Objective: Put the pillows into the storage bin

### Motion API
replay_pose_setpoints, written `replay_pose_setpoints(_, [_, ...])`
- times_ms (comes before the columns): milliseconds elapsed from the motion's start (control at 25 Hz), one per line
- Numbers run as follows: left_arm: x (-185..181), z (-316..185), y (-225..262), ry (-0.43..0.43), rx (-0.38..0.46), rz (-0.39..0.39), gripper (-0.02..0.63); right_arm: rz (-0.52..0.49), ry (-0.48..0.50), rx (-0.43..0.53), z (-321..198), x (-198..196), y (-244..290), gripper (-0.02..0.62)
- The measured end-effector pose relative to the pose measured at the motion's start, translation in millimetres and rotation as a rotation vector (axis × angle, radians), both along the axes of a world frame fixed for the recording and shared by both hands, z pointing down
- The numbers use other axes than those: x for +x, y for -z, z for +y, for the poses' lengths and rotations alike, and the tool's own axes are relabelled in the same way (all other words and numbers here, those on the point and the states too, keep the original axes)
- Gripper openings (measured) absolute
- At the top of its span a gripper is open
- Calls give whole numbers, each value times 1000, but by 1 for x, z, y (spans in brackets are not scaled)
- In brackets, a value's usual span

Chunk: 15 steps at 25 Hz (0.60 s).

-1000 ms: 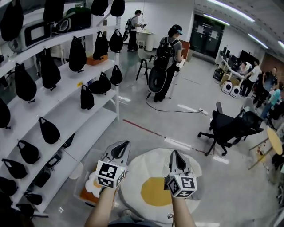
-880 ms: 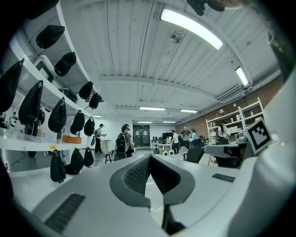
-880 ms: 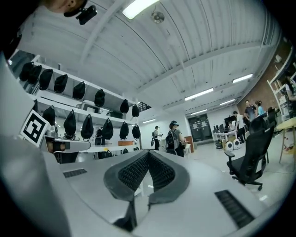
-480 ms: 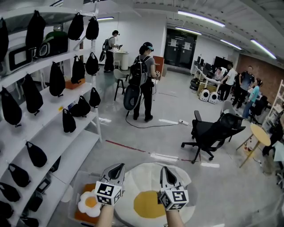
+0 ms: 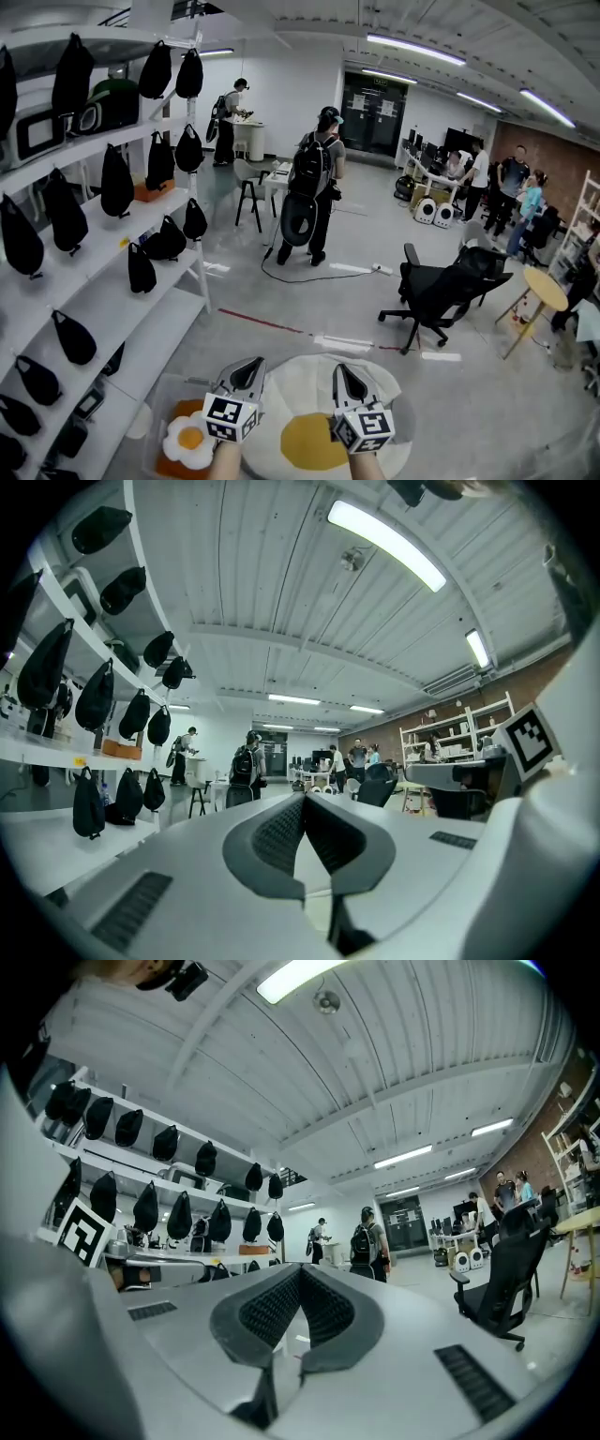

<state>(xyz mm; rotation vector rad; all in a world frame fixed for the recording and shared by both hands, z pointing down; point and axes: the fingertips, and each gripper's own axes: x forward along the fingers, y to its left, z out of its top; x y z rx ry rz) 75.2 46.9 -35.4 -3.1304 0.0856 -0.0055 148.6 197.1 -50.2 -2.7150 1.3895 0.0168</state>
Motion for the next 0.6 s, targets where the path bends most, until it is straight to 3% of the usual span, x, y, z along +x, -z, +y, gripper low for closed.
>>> replay_pose_setpoints(600, [22, 21, -3, -55, 7, -13, 21, -19, -19, 1, 14, 10, -3, 2])
